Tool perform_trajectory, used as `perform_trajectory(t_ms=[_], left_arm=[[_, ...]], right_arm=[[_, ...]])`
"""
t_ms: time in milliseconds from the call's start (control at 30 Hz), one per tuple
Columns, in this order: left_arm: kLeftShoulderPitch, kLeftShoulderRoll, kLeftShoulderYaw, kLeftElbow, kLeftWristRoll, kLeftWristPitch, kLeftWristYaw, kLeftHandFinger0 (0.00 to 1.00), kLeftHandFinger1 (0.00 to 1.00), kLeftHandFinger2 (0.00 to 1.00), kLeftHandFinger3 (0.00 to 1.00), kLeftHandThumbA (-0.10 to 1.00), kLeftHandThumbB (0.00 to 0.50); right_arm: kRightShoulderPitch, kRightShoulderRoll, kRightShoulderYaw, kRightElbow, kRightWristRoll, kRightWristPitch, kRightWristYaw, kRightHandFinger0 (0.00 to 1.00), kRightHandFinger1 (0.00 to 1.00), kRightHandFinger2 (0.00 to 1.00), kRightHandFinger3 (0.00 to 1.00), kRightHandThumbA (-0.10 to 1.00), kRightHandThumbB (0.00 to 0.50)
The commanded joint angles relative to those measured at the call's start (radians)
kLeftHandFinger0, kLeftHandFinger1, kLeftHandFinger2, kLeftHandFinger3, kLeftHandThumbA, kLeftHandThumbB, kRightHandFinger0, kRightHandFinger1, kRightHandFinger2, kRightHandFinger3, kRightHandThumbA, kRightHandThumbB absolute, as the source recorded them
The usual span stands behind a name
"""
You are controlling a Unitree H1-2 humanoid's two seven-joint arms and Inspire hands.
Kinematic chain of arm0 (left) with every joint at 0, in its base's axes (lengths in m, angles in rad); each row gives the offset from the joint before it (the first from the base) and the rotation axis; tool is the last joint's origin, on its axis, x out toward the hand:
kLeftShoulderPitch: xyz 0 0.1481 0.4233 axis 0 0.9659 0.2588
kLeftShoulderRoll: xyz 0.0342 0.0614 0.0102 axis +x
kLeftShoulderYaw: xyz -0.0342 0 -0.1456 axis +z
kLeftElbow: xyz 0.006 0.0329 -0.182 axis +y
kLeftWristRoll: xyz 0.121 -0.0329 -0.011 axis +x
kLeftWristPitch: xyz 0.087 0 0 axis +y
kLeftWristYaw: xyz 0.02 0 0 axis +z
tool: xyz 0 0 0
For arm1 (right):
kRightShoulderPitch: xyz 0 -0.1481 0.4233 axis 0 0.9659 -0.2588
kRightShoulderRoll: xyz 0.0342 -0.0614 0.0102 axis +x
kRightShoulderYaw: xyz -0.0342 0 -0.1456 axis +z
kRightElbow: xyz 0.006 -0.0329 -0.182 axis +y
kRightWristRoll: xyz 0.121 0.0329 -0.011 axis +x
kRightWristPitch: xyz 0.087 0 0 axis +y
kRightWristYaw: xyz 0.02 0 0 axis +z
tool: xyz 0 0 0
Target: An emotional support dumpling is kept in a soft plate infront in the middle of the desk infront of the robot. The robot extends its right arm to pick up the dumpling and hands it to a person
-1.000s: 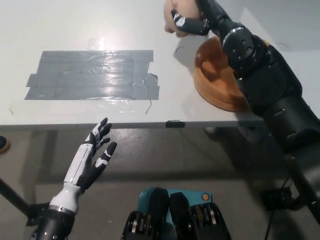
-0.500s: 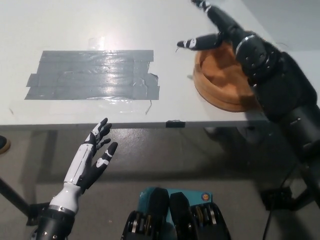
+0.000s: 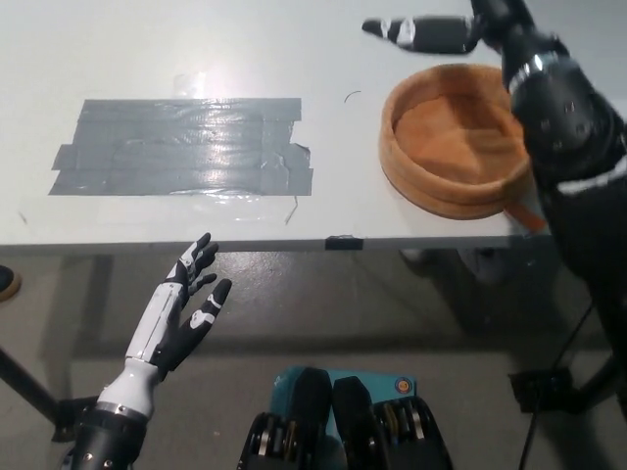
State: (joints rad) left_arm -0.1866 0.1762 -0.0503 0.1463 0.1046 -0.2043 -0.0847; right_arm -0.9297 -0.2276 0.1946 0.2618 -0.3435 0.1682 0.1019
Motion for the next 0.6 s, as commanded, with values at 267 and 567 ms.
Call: perform_trajectory(t_ms=[267, 567], left_arm=[[-0.069, 0.018, 0.004, -0.007, -0.019, -0.032, -0.02, 0.96, 1.0, 1.0, 1.0, 0.82, 0.258], [-0.056, 0.013, -0.003, 0.007, -0.028, -0.05, -0.024, 0.97, 1.0, 1.0, 1.0, 0.81, 0.26]], right_arm=[[0.487, 0.049, -0.041, -0.723, 0.121, -0.056, -0.008, 1.0, 1.0, 1.0, 1.0, 0.95, 0.312], [0.699, 0.078, -0.073, -0.512, 0.136, -0.217, -0.043, 1.0, 1.0, 1.0, 1.0, 1.0, 0.221]])
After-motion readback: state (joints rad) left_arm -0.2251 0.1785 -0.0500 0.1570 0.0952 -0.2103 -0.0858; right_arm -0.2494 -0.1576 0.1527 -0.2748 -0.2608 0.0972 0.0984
